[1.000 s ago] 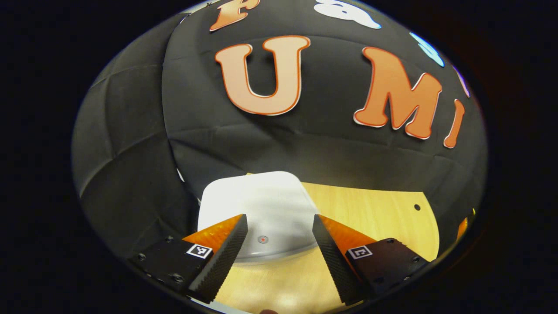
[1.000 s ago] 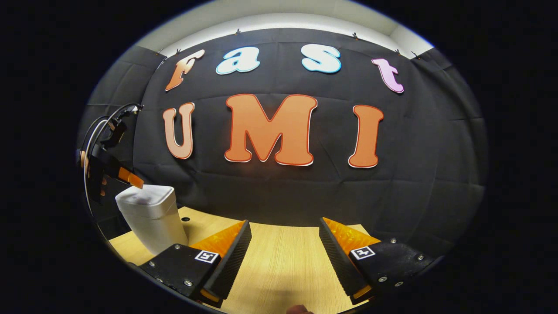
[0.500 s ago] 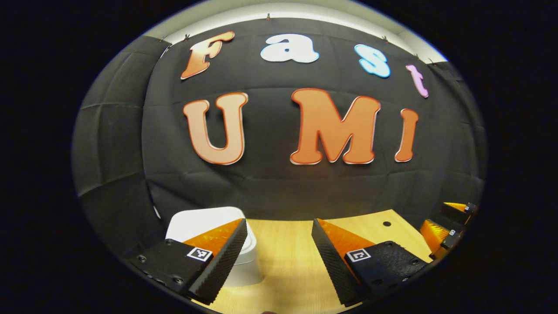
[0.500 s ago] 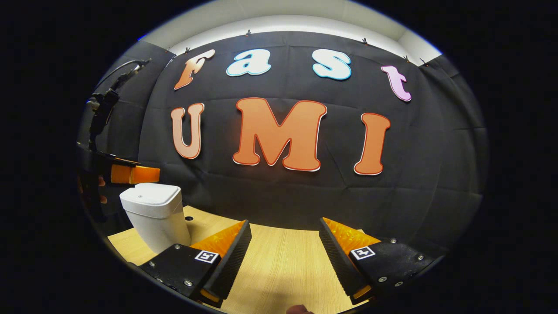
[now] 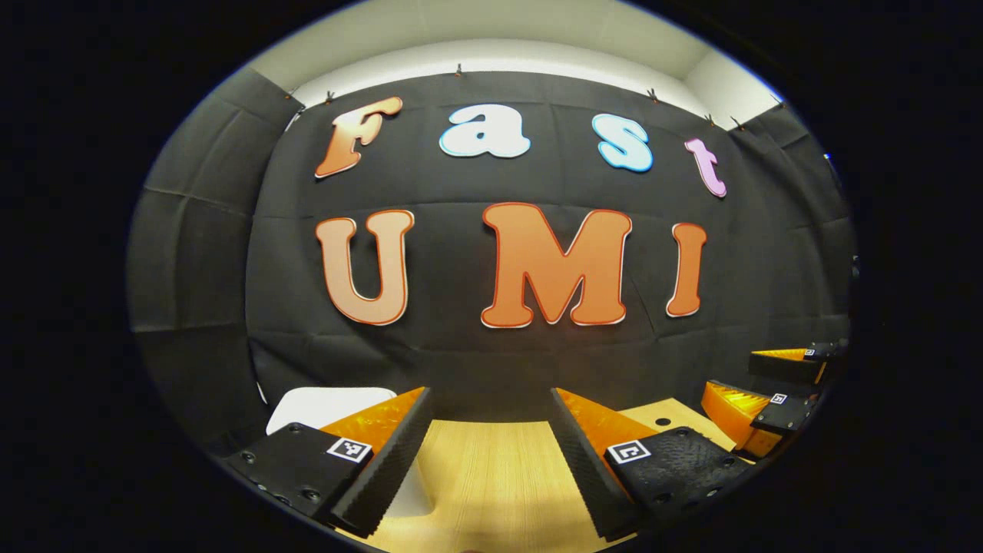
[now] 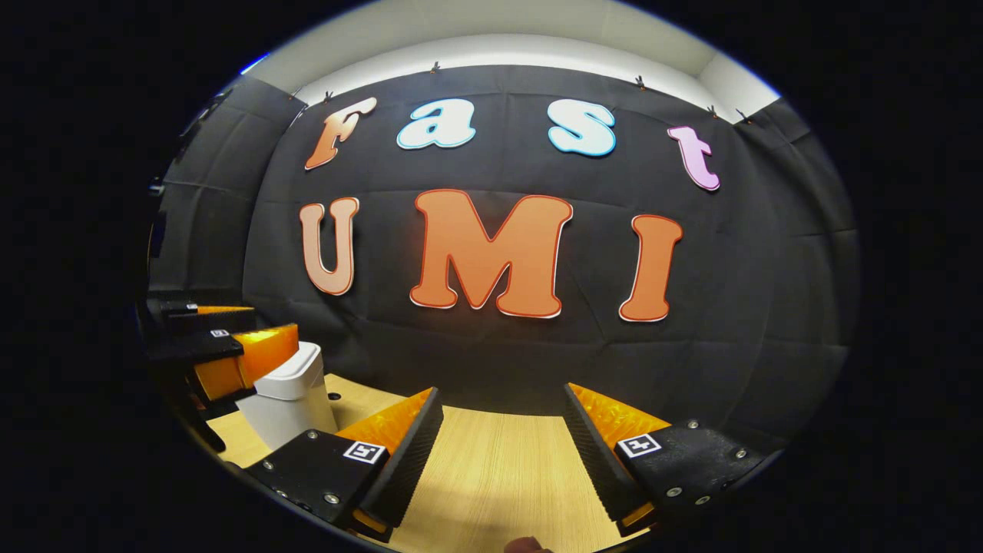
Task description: Press the lid of the desktop garbage bin to open it, pick up the crumpled paper on the desktop and throw it into the bin, then pick up the pop can on the desktop and drop it into the bin, and finally close the garbage bin lid.
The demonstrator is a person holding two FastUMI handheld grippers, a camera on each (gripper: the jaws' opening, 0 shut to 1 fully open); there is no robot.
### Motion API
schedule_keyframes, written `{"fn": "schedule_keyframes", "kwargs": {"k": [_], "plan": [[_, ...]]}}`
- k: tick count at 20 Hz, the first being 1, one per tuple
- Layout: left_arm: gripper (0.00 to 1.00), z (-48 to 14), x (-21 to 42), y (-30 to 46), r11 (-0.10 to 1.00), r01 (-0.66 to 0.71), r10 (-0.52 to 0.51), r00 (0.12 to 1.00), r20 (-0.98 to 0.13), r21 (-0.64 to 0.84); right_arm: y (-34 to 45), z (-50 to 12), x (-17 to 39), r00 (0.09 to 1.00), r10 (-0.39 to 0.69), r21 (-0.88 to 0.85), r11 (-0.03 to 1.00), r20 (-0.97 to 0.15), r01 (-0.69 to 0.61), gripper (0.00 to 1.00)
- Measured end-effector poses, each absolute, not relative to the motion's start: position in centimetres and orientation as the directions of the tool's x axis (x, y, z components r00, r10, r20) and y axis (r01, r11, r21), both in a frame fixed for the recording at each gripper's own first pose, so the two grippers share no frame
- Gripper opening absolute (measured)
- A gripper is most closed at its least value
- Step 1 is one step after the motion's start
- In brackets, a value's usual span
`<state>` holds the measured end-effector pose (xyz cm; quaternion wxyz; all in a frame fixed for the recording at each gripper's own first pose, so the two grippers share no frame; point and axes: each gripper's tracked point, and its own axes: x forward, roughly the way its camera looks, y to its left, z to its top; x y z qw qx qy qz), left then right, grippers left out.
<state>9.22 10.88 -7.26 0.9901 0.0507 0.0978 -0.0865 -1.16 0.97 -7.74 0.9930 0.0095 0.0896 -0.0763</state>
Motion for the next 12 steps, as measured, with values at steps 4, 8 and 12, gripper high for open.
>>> {"fn": "schedule_keyframes", "kwargs": {"k": [4,8,12], "plan": [[0.95,-8.5,8.2,11.0,0.982,0.161,-0.137,0.967,-0.214,0.098,1.2,-8.0,-1.7,0.970,-0.160,0.028,0.985,-0.184,0.168,0.94],[0.95,-9.1,7.4,10.3,0.981,0.175,-0.154,0.965,-0.214,0.086,1.4,-8.5,-2.1,0.967,-0.167,0.029,0.984,-0.193,0.175,0.94],[0.93,-8.9,6.9,9.4,0.976,0.191,-0.169,0.966,-0.196,0.100,1.2,-8.5,-2.3,0.965,-0.173,0.040,0.982,-0.195,0.184,0.94]]}}
